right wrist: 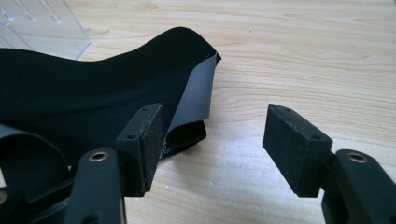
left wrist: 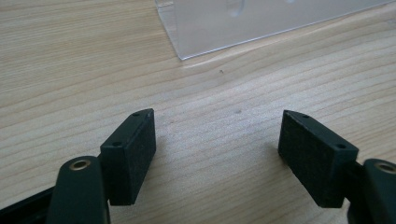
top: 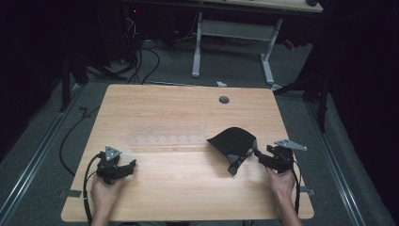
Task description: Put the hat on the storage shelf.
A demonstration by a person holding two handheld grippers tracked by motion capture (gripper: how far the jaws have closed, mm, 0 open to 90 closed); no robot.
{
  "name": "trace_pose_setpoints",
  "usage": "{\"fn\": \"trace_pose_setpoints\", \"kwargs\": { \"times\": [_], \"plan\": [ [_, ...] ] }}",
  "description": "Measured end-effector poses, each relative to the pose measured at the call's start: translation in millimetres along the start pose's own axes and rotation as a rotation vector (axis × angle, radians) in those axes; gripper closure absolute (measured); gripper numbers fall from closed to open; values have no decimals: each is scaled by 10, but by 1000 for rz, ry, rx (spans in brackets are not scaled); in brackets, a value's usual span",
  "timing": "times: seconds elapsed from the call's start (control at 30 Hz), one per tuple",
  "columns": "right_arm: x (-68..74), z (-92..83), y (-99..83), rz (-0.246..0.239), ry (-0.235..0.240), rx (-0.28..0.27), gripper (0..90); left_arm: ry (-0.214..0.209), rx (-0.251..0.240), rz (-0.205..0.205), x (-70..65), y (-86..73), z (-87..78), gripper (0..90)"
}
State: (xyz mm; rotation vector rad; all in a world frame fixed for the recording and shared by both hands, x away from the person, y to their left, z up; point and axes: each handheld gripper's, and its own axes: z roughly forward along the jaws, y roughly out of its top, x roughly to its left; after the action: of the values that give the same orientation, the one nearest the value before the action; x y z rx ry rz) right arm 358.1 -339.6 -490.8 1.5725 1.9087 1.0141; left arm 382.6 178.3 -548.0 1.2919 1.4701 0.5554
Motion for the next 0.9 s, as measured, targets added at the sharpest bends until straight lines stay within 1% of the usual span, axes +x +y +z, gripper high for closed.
{"fn": "trace_pose_setpoints", "kwargs": {
  "times": [0.07, 0.17, 0.33, 0.4, 0.43, 0.47, 0.67, 0.73, 0.83, 0.9],
  "plan": [
    [-1, 15, 19, -3, 4, 1, 378, 0, 0, 0, -1, 0, 0, 281],
    [12, 59, 98, -5, 18, -5, 371, 0, -1, -1, -2, -1, 0, 282],
    [6, 125, 157, -9, 24, -1, 360, 1, -2, -1, -3, -2, 0, 282],
    [-12, 161, 171, 1, 31, -3, 354, 1, -2, -1, -3, -2, 0, 282],
    [-42, 197, 167, 16, 40, -1, 325, 1, -2, -2, -3, -2, 0, 282],
    [-48, 209, 166, 25, 44, 0, 320, 1, -2, -2, -3, -1, 0, 282],
    [-86, 287, 168, 46, 65, 12, 315, 1, -2, -1, -3, -2, 0, 282],
    [-85, 303, 177, 42, 68, 18, 314, 1, -2, -1, -3, -2, 0, 282],
    [-47, 342, 249, 27, 81, 27, 315, 1, -2, -2, -3, -2, 0, 282],
    [-44, 359, 262, 30, 83, 26, 314, 1, -2, -1, -3, -2, 0, 282]
  ]
}}
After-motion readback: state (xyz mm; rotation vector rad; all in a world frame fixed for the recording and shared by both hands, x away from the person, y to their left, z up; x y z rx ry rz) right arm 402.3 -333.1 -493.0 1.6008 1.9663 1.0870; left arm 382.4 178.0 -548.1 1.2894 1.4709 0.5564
